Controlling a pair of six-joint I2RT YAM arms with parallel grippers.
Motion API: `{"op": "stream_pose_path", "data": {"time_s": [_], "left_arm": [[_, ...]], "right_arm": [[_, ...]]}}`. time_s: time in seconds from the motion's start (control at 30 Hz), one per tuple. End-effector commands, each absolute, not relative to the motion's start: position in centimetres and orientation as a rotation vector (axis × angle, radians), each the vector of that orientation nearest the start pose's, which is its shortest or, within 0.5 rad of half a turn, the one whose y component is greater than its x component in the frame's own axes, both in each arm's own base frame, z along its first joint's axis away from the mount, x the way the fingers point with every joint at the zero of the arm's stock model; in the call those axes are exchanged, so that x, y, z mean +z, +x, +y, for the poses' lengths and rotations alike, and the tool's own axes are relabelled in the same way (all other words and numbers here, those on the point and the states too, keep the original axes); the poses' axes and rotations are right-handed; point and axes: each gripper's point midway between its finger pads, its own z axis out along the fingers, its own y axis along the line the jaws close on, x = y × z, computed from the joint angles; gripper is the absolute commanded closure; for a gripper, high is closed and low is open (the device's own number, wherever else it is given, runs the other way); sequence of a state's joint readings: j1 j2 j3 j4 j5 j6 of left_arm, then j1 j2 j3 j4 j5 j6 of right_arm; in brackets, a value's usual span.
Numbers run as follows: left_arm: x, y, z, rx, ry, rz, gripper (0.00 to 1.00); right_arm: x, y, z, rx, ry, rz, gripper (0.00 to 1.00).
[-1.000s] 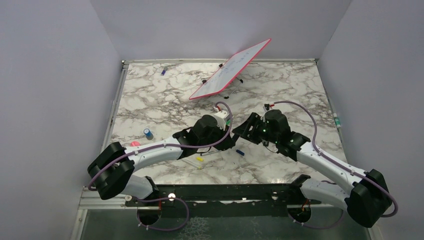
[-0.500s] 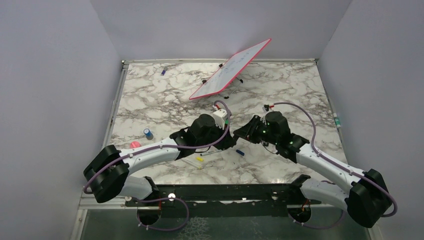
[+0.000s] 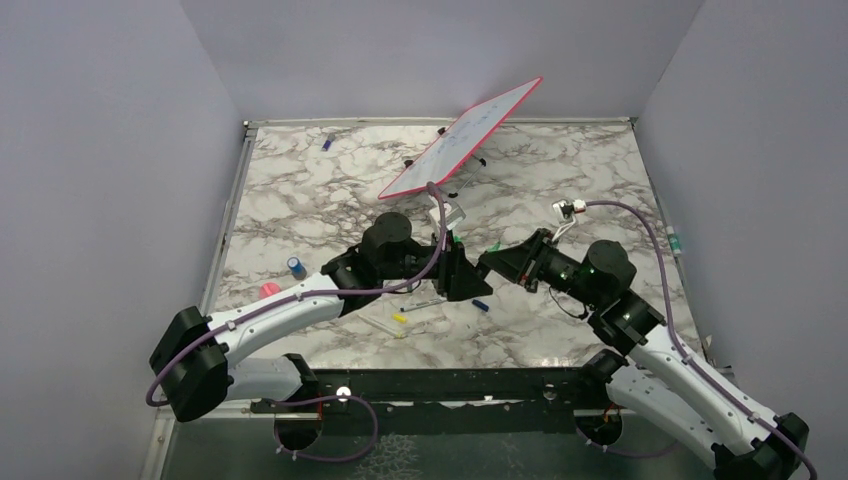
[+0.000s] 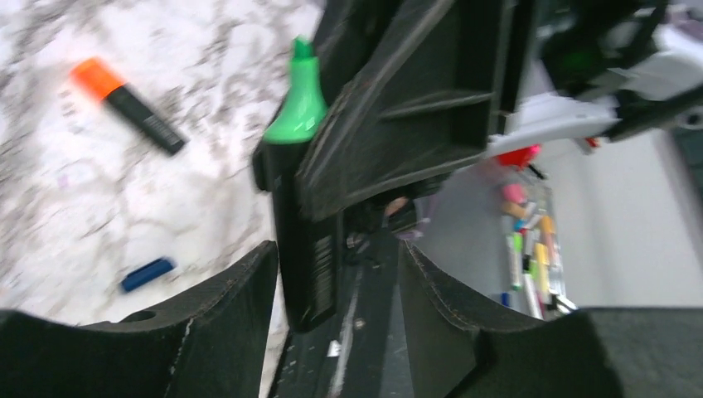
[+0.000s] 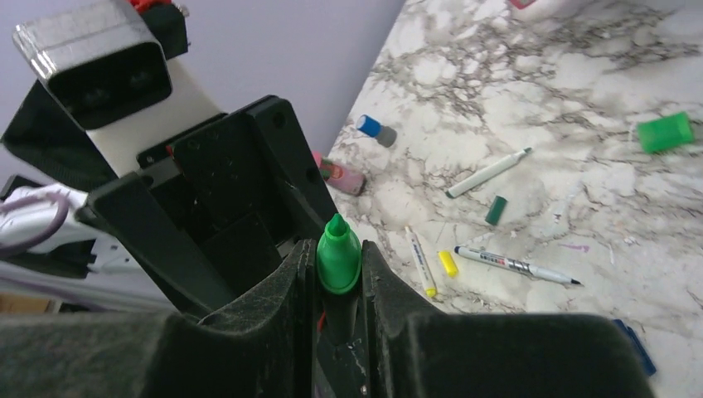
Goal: Insert the pens into the pen caps
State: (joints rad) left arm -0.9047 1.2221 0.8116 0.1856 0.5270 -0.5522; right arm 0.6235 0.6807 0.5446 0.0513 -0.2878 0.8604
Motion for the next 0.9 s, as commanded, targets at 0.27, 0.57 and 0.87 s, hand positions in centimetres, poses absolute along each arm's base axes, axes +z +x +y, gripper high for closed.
{"op": "stream_pose_path", "data": {"time_s": [0.27,0.57,0.87], "left_arm": [[30.6,11.5,-37.4,-1.752,0.924,1.635,0.67],[31.2,10.8,-37.0,-1.769,0.96,1.565,0.96],[30.5,12.9,-36.2,-1.685,0.858,1.584,1.0]], "right_arm": [[32.5,15.6,25.0,1.431,-0.416,1.565,0.89],[33.4,13.6,25.0,1.49,-0.512,1.477,0.89],[33.3,15.4,24.1,1.427,-0.352,1.564,0.46]]}}
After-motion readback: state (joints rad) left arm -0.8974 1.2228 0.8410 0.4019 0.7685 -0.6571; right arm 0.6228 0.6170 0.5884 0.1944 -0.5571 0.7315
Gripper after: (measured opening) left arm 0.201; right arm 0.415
